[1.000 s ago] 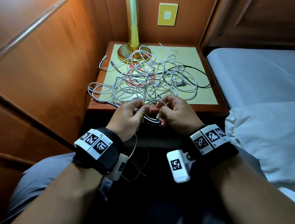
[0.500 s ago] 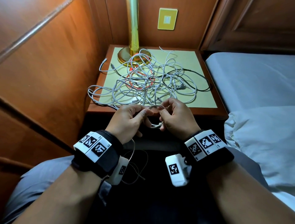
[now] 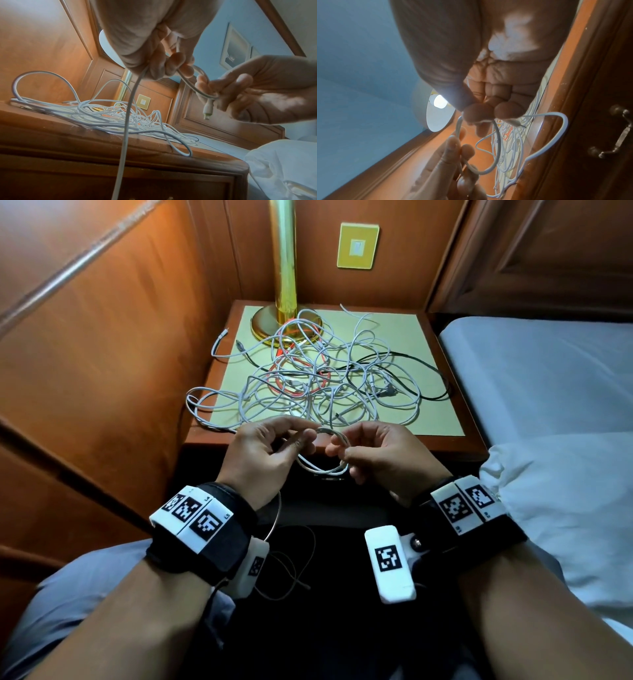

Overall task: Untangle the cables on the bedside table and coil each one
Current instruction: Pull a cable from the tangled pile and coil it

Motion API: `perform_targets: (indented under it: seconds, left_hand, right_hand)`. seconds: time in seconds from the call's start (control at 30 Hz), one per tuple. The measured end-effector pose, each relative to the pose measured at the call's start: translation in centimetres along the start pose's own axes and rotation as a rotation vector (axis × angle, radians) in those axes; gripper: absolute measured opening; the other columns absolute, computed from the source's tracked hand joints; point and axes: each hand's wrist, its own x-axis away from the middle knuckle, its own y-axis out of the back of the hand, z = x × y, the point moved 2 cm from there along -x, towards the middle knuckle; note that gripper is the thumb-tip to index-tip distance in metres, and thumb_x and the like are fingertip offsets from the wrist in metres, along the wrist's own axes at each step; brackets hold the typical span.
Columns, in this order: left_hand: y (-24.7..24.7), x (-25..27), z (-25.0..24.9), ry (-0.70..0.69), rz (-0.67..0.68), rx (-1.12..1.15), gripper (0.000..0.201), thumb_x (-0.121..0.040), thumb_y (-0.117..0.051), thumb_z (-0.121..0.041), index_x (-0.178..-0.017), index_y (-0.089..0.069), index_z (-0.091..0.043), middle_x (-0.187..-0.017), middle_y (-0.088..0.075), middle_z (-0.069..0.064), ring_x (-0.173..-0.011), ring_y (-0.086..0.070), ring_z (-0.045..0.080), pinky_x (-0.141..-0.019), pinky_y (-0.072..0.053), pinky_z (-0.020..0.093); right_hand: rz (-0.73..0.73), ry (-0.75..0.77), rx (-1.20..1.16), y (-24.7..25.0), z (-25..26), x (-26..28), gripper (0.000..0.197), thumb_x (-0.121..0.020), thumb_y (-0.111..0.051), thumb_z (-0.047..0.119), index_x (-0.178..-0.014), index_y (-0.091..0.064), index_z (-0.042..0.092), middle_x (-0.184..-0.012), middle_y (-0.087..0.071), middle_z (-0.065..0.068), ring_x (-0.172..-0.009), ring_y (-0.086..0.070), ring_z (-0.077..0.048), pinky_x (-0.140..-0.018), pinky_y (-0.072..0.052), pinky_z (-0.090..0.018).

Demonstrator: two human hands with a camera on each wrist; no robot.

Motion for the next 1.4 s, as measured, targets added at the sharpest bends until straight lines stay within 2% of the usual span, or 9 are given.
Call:
perform_targets:
  seconds: [0.3,0.4,0.53,0.6,0.73,0.87,1.07,1.23,1.4]
  left_hand:
    - [0.2,0.2,0.1,-0.031,-0.009,-0.018,0.019,-0.092,-0.065,-0.016,-0.099,-0.077,-0.028,-0.084,-0.074,0.007,-0.075,-0.068,0.029,-0.074,-0.052,0.032]
    - [0.5,-0.2,0.5,-0.015,0.052,-0.080,0.026,-0.095,-0.059,-0.011,-0.108,-0.073,-0.029,-0.080,-0.072,-0.007,-0.060,-0.057,0.004,-0.064,-0.044,0.019]
    - [2.4,-0.9,0.2,-0.035,0.013,-0.292,0.029,-0.099,-0.056,-0.003,-0.115,-0.073,-0.020,-0.080,-0.071,-0.007,-0.058,-0.055,0.000,-0.060,-0.041,0.009]
    - [3.8,-1.5,0.3,-0.029,-0.116,-0.369,0.028,-0.097,-0.057,-0.004,-0.113,-0.075,-0.019,-0.083,-0.073,-0.007,-0.071,-0.063,0.002,-0.071,-0.046,0.007]
    - [4.7,-1.4,0.9,-0.135,-0.294,-0.570,0.027,-0.087,-0.064,0.000,-0.102,-0.079,-0.017,-0.094,-0.075,0.002,-0.090,-0.069,0.017,-0.089,-0.052,0.022]
    - [2.4,-0.5,1.0,-0.282,-0.085,-0.638,0.013,-0.083,-0.074,-0.002,-0.092,-0.079,-0.010,-0.086,-0.068,0.007,-0.077,-0.063,0.020,-0.074,-0.041,0.003]
    - [-0.1,0.4,-0.2,-0.493,0.159,-0.547,0.011,-0.087,-0.071,-0.012,-0.094,-0.079,-0.009,-0.082,-0.061,-0.001,-0.069,-0.060,0.014,-0.067,-0.049,0.021]
    - [0.0,0.7,-1.2,-0.512,0.111,-0.472,0.009,-0.089,-0.070,-0.012,-0.092,-0.078,-0.010,-0.084,-0.066,0.001,-0.075,-0.066,0.016,-0.070,-0.053,0.029]
    - [0.7,0.2,-1.4,-0.521,0.044,-0.516,0.002,-0.089,-0.073,-0.007,-0.090,-0.074,-0.007,-0.085,-0.066,0.002,-0.077,-0.062,0.016,-0.070,-0.049,0.022]
  right_hand:
    - [0.117,-0.099,-0.220,-0.1,0.4,0.1,0.018,-0.098,-0.054,0.006,-0.103,-0.066,-0.006,-0.073,-0.060,-0.008,-0.046,-0.048,-0.010,-0.055,-0.051,-0.028]
    - [-0.007,-0.029,-0.415,0.5,0.7,-0.2,0.019,-0.099,-0.051,0.005,-0.104,-0.063,-0.009,-0.069,-0.056,-0.005,-0.044,-0.044,-0.006,-0.055,-0.048,-0.024]
    - [-0.202,0.056,-0.667,2.3,1.0,-0.7,0.019,-0.102,-0.048,0.008,-0.101,-0.065,-0.001,-0.069,-0.058,0.000,-0.047,-0.047,-0.004,-0.059,-0.045,-0.023]
    - [-0.257,0.092,-0.676,2.9,1.0,-0.7,0.019,-0.102,-0.049,0.011,-0.100,-0.066,0.004,-0.068,-0.061,0.002,-0.049,-0.050,-0.003,-0.056,-0.051,-0.021]
    - [-0.264,0.162,-0.558,2.8,0.9,-0.3,0.017,-0.100,-0.052,0.009,-0.099,-0.068,0.005,-0.075,-0.067,-0.003,-0.058,-0.060,-0.010,-0.061,-0.055,-0.024]
    - [-0.305,0.294,-0.073,2.4,0.8,0.4,0.013,-0.097,-0.062,0.011,-0.099,-0.074,0.009,-0.085,-0.074,-0.007,-0.068,-0.069,-0.017,-0.061,-0.054,-0.027]
    - [-0.317,0.386,0.404,1.4,0.3,0.5,0.010,-0.092,-0.070,0.016,-0.096,-0.078,0.017,-0.080,-0.076,0.005,-0.066,-0.071,-0.004,-0.066,-0.057,-0.022]
    - [-0.152,0.296,0.473,0.9,0.2,0.5,0.008,-0.093,-0.068,0.018,-0.095,-0.077,0.018,-0.071,-0.074,0.001,-0.067,-0.072,-0.007,-0.072,-0.061,-0.035]
    - [0.037,0.202,0.309,0.2,0.4,0.4,0.012,-0.098,-0.060,0.013,-0.091,-0.067,0.007,-0.082,-0.074,-0.007,-0.064,-0.070,-0.018,-0.055,-0.048,-0.024]
